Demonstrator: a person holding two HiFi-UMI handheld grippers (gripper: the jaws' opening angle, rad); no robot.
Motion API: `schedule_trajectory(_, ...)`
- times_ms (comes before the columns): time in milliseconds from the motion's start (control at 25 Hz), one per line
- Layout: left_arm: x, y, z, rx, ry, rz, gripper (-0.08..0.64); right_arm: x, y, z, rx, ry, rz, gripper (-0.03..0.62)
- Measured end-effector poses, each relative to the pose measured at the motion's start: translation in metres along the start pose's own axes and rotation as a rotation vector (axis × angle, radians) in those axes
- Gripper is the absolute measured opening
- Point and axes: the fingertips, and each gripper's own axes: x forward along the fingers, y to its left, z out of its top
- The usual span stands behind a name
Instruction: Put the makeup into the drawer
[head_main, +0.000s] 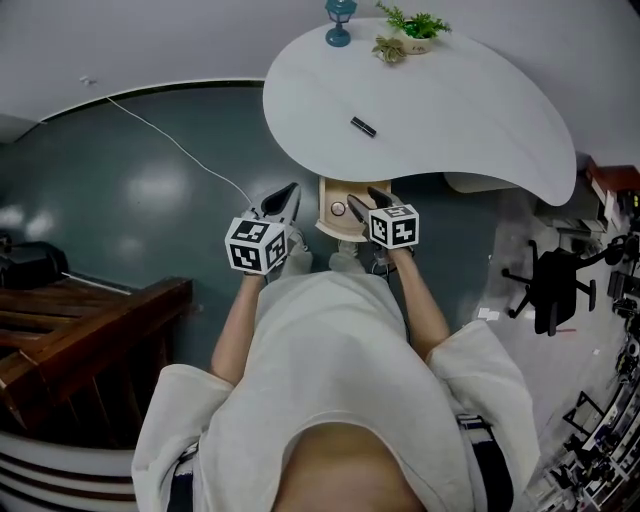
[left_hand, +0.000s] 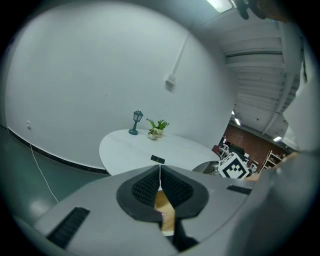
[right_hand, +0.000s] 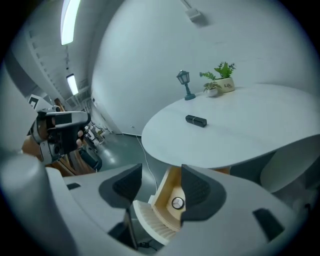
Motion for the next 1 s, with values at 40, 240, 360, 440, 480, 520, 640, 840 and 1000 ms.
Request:
schedule_trajectory(40,-0.001,0.000,0.001,0.002,-0.001,-0.002,0.012,-0.002,-0.002,0.001,0.013,-0.011,-0.010,0.244)
schedule_trajectory(240,-0.002,0.001,0.004,0.002,-0.006,0.003,0.012,-0.003,-0.020,0.020,-0.014,-0.031,-0.057,0.244)
schedule_trajectory(360,-0.003,0.003,0.002,-0.006,-0.003,0.009,0.012,0.003,-0.031,0.039,-0.060,-0.033,-0.074,0.242)
schedule_trajectory(440,-0.005,0.005,0.001,-0.014,-0.002,0.016,0.012,0.010,-0.037,0.052,-0.092,-0.028,-0.082,0.242)
schedule_trajectory(480,-0.006,0.006,0.000,-0.018,-0.002,0.021,0.012,0.014,-0.041,0.059,-0.109,-0.024,-0.086,0.241)
schedule_trajectory(520,-0.006,0.007,0.000,-0.022,-0.001,0.026,0.012,0.019,-0.045,0.065,-0.124,-0.019,-0.089,0.241)
schedule_trajectory(640,-0.006,0.010,0.000,-0.032,0.002,0.038,0.012,0.032,-0.059,0.082,-0.169,-0.001,-0.105,0.241)
schedule_trajectory(840,-0.010,0.023,-0.002,-0.053,0.010,0.071,0.012,0.056,-0.076,0.105,-0.244,0.037,-0.128,0.241)
schedule_trajectory(1000,-0.015,0.037,-0.002,-0.078,0.010,0.104,0.012,0.074,-0.090,0.118,-0.292,0.074,-0.148,0.232)
